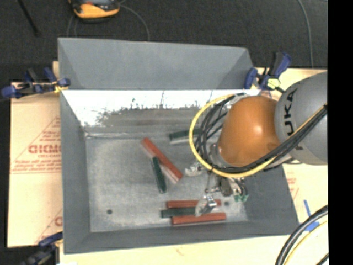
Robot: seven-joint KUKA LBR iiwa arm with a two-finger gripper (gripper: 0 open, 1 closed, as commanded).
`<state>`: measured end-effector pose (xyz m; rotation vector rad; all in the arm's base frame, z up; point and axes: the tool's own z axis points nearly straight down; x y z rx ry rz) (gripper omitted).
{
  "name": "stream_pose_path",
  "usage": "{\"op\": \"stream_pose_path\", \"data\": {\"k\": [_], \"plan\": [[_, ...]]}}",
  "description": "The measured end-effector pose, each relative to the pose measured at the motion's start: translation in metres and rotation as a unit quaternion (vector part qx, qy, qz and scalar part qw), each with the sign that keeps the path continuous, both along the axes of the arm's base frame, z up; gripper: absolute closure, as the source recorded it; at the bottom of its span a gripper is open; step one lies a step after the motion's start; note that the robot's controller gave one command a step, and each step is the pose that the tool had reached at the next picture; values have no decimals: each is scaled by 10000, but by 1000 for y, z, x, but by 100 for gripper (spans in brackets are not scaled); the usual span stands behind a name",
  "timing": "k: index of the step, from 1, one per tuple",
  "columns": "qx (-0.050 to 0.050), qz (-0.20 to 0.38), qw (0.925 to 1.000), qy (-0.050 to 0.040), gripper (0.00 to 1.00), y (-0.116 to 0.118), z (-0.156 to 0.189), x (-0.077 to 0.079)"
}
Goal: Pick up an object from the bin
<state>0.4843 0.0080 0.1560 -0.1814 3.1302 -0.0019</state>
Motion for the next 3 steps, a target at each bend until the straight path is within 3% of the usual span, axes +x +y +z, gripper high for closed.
{"op": "stream_pose_path", "data": {"k": [1,2,3], "plan": [[-4,253,9997,16,0,-25,-44,6],[5,1008,9949,53,100,-42,-73,-2],[5,1004,9949,41,100,-42,-73,-2]]}}
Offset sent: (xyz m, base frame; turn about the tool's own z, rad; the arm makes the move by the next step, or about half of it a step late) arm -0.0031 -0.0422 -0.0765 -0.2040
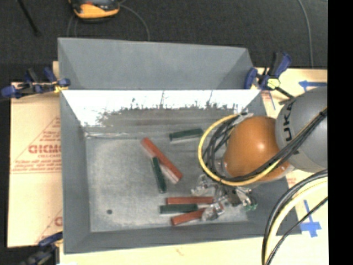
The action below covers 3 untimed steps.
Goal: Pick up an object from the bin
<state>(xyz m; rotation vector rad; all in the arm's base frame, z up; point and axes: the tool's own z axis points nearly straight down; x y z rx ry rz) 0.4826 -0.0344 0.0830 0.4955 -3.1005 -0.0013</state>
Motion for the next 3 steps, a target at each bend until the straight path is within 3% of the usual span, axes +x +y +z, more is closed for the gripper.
{"op": "stream_pose_path", "data": {"k": [1,2,3], "plan": [[-9,-10,10000,-44,100,2,202,14],[3,-11,10000,-30,0,3,200,13],[4,-15,10000,-29,0,3,200,13]]}}
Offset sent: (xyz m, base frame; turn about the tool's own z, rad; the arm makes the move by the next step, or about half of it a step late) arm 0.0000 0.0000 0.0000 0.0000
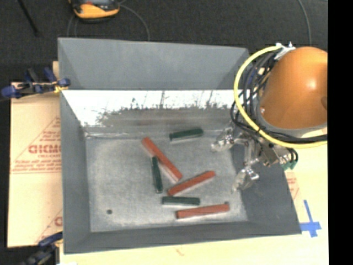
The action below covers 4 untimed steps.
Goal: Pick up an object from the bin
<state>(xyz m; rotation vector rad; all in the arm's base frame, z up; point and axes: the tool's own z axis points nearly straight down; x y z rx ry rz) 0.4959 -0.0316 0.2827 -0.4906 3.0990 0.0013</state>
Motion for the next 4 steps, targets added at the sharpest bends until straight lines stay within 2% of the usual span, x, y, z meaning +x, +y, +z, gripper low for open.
{"op": "stream_pose_path", "data": {"k": [1,2,3,4], "plan": [[-6,227,9997,-34,0,3,-52,-3],[-1,-365,9993,-10,0,21,-106,-1],[-3,-936,9956,-2,0,0,-152,4],[-20,581,9983,-3,0,8,-181,41]]}}
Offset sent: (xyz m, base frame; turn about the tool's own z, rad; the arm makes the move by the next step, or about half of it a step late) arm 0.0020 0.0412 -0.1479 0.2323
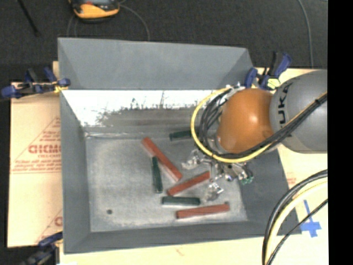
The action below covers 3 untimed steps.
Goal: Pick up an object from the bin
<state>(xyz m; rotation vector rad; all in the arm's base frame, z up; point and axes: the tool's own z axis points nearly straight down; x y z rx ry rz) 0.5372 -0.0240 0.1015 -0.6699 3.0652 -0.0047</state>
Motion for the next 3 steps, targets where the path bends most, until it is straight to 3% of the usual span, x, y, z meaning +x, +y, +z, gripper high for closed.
{"op": "stream_pose_path", "data": {"k": [1,2,3], "plan": [[31,-633,9980,48,100,-34,-19,50],[31,-637,9980,42,100,-34,-19,50],[12,-663,9978,-5,100,-34,105,62]]}}
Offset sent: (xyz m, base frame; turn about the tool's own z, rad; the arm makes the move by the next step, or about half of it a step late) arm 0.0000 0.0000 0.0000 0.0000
